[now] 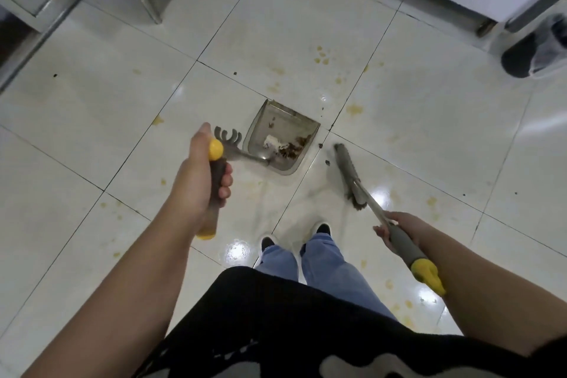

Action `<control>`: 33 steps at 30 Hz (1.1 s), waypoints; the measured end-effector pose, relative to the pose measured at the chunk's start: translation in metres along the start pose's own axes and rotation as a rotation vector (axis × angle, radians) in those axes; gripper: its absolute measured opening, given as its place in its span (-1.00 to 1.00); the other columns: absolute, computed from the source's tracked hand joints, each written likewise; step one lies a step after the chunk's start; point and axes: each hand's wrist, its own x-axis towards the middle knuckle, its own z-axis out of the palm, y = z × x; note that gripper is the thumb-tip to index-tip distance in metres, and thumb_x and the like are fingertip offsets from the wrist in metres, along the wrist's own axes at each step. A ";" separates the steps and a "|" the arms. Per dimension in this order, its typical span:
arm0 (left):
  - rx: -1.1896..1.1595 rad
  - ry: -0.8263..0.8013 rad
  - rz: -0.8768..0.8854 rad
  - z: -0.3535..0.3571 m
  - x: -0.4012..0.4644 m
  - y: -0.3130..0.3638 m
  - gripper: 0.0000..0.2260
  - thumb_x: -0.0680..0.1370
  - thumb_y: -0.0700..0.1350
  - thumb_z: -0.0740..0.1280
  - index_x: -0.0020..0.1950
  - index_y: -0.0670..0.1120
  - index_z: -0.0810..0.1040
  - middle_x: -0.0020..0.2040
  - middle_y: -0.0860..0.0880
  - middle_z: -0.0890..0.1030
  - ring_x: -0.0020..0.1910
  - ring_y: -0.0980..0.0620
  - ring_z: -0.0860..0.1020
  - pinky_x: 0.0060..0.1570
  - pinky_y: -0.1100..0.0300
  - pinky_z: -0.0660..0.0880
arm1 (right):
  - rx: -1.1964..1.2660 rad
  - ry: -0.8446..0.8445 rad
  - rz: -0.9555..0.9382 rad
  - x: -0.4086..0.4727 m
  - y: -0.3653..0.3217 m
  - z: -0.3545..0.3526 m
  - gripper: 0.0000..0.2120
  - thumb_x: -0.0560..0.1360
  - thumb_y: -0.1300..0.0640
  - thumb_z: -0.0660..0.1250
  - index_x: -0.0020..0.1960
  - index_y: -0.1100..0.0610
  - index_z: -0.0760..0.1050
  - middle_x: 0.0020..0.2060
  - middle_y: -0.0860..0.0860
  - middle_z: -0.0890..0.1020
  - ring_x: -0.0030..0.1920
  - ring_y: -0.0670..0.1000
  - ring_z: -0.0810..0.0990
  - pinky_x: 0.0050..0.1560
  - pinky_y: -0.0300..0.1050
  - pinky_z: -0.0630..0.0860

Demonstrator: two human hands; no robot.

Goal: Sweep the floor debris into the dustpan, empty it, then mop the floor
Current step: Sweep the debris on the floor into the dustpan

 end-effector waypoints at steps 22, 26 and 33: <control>0.426 0.029 -0.072 0.072 -0.063 0.018 -0.36 0.21 0.51 0.06 -0.41 -0.10 0.36 -0.60 0.04 0.32 -0.67 0.10 0.24 -0.59 0.28 0.21 | -0.349 0.061 -0.285 -0.038 -0.153 -0.030 -0.80 0.59 0.25 0.16 -0.21 0.24 0.32 -0.62 0.10 0.44 -0.75 -0.08 0.38 -0.67 -0.40 0.37; 0.463 0.095 -0.116 0.125 -0.071 0.026 -0.37 0.24 0.49 0.08 -0.43 -0.11 0.37 -0.59 0.02 0.32 -0.65 0.08 0.22 -0.56 0.26 0.19 | -0.462 0.024 -0.285 -0.018 -0.236 -0.021 -0.75 0.61 0.22 0.13 -0.25 0.20 0.27 -0.54 0.11 0.41 -0.77 -0.08 0.37 -0.69 -0.42 0.33; 0.497 0.231 -0.238 0.190 -0.076 0.028 -0.38 0.33 0.42 0.09 -0.45 -0.17 0.35 -0.61 -0.01 0.31 -0.66 0.04 0.22 -0.49 0.26 0.20 | -0.719 0.109 -0.238 0.034 -0.290 -0.006 -0.69 0.61 0.09 0.12 -0.27 0.19 0.24 -0.34 0.06 0.31 -0.28 -0.03 0.42 -0.37 -0.29 0.39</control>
